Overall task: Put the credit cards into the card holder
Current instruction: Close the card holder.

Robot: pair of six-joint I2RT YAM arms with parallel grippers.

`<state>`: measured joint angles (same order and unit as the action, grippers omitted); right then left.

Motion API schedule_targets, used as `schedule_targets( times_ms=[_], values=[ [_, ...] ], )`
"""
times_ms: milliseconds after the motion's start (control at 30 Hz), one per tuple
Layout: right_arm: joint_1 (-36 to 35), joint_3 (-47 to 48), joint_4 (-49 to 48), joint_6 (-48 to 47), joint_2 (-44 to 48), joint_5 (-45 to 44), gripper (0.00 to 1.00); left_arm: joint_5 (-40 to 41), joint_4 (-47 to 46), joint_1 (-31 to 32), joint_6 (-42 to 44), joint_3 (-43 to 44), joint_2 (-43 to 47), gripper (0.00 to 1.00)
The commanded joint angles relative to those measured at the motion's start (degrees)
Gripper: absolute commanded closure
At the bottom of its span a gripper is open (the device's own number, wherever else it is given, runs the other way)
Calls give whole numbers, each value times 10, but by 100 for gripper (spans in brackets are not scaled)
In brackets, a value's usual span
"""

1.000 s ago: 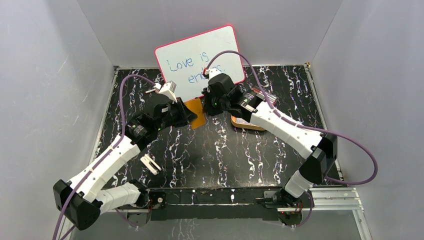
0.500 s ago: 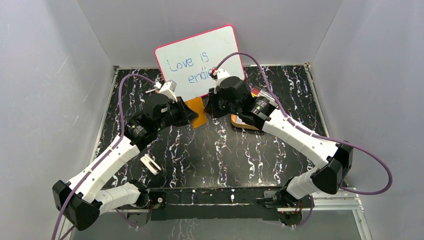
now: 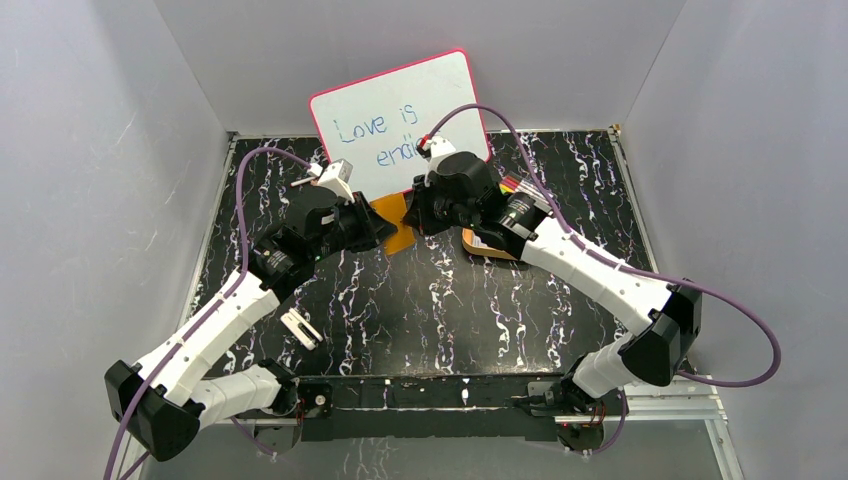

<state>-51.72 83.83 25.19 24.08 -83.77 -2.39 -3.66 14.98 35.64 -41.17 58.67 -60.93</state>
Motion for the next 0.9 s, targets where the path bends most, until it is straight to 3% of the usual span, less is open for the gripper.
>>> schedule_targets(
  times_ms=[0,867],
  values=[
    [1,4,-41,8,4,14,100,-12,-21,0,-2,16,18,100],
    [2,8,-47,10,-4,12,100,-52,-46,0,-4,5,25,100]
  ],
)
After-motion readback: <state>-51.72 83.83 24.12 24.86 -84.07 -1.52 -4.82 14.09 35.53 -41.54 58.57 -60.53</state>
